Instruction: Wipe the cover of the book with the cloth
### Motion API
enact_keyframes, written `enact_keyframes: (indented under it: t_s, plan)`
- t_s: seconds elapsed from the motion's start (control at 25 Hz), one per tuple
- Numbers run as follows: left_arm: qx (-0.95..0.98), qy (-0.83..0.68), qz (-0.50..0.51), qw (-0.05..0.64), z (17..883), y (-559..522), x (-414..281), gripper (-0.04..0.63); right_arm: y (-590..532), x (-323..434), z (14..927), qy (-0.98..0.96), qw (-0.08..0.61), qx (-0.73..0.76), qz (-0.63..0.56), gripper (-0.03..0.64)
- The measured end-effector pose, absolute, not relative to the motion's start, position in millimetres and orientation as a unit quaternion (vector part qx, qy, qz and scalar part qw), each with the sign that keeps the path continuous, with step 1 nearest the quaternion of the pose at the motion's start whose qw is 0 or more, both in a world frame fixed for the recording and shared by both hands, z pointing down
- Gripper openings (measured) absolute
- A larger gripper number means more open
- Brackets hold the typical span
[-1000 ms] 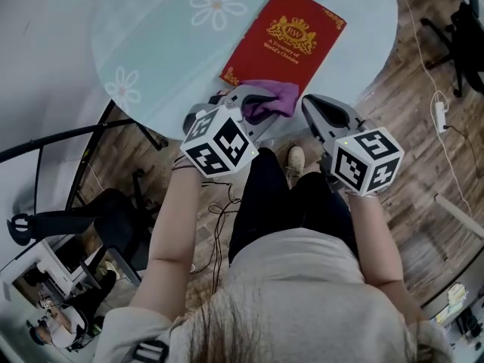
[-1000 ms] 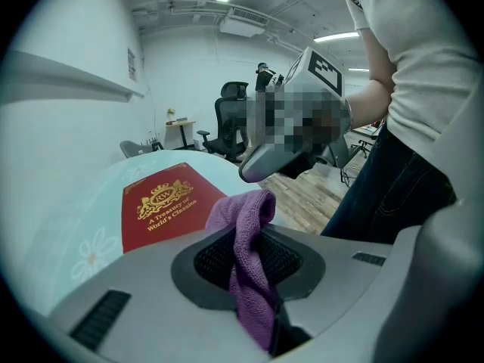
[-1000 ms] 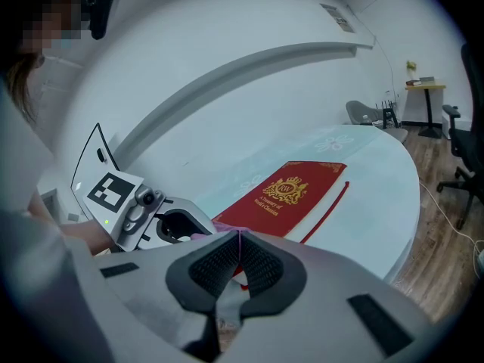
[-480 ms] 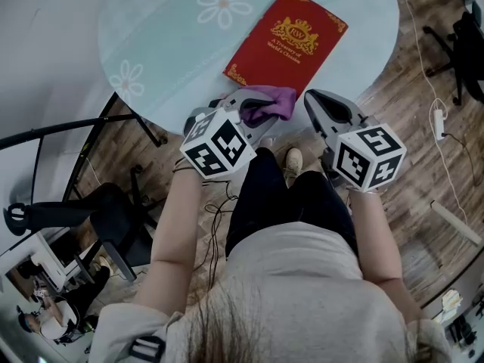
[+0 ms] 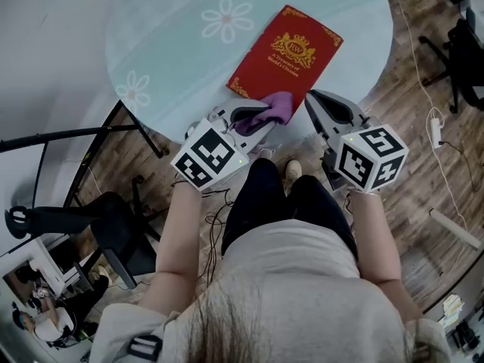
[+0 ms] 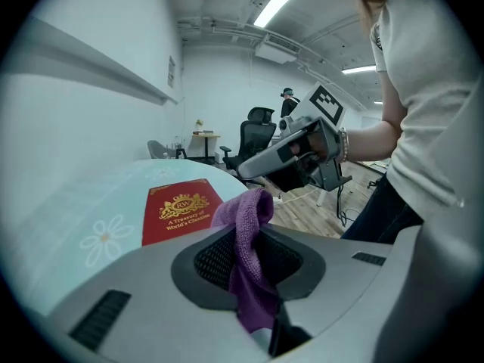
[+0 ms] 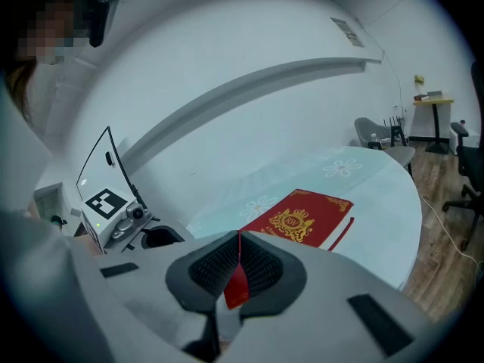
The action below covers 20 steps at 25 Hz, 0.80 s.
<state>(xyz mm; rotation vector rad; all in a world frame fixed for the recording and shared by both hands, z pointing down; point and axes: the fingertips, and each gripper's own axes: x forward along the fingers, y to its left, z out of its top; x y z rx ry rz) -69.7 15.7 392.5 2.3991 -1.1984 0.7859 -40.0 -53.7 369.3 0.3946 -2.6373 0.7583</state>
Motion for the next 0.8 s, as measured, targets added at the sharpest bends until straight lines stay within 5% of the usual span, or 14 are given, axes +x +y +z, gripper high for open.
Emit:
enact_keyframes:
  t_s: [0.8]
  plan:
    - [0.843,-0.515,0.114,0.107,267.6,-39.0,-105.4,0.081,-90.9,-56.0,274.5,-0.96,0.084,0.168,0.208,0.021]
